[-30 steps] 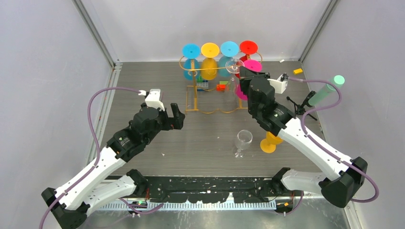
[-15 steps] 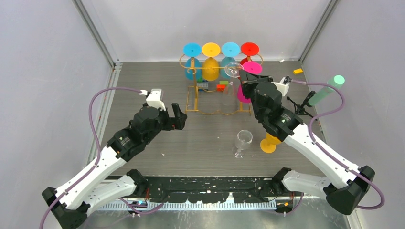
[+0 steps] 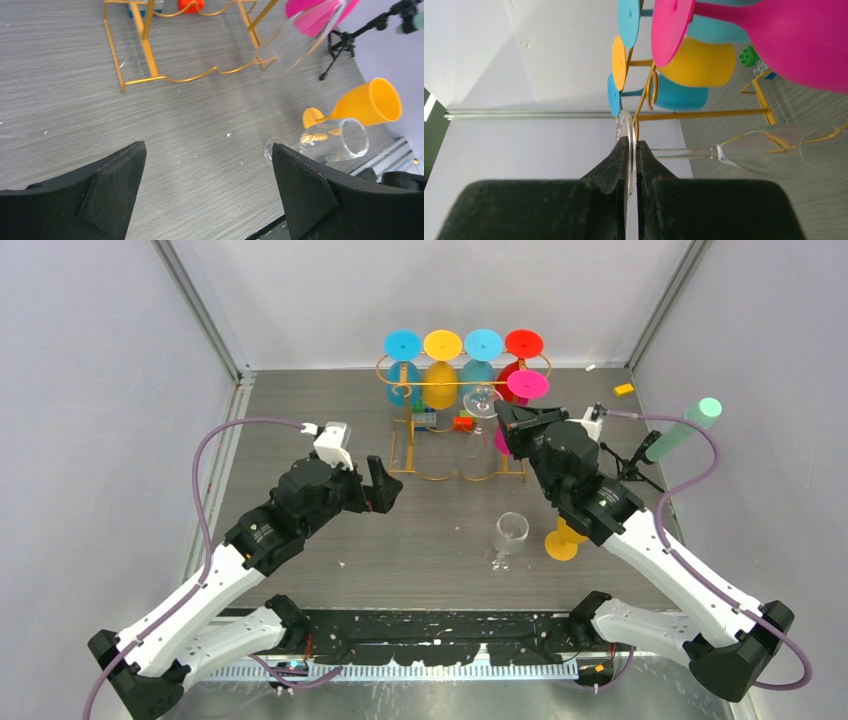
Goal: Take the wine glass off the wine glass rack
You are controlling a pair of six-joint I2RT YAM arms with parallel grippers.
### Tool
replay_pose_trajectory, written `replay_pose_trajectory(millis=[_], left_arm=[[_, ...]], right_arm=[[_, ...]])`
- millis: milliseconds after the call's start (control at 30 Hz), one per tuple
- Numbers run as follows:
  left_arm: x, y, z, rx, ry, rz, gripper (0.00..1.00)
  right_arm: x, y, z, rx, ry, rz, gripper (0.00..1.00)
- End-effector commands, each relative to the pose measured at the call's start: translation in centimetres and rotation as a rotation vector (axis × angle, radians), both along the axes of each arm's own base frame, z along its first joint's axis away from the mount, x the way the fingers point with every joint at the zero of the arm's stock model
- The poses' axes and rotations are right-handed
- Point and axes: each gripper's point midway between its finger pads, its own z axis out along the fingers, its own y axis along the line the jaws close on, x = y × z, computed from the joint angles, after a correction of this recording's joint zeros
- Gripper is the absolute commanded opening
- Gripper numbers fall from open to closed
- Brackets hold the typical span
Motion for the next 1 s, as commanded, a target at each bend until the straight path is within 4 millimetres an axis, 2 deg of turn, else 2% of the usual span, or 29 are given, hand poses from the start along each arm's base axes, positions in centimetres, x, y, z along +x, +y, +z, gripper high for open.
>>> replay_pose_trajectory(millis=[0,167,267,367,500,733,900,967], left_arm=[[-0.1,-2.1,5.5,-0.144,-0.142,-0.098,0.99],[0.3,-3.8,8.6,-0.226,-0.291,-0.169,0.92],[-0.1,-6.0,10.0,-0.255,-0.385,-0.298,0.92],[-0.8,-7.8,9.9,-0.238,-0.432,-0.42,0.91],[-1.3,-9.3,9.8,-0.249,-0.504,-0.518,0.89],[-1.8,-11.8,8.9,-0.275,-0.487,-0.653,0.74],[-1.7,-12.6,9.1,-0.299,-0.487,-0.681,0.62],[-1.6,-12.7,9.1,-0.292,-0.49,-0.682,0.56]], right_arm=[[-2.3,1.2,2.2,0.105,-0.039,0.134,0.01],[-4.4,3.4,1.1,0.17,-0.002,0.296,0.0],[-5.9,4.8,0.8,0.219,0.02,0.4,0.01],[-6.9,5.2,1.1,0.26,0.024,0.454,0.0],[-7.9,5.8,1.7,0.312,0.024,0.516,0.0],[-8.9,7.0,3.1,0.379,0.019,0.606,0.0],[-9.1,7.3,2.8,0.392,0.038,0.624,0.0],[-9.2,7.3,3.3,0.404,0.019,0.633,0.0]])
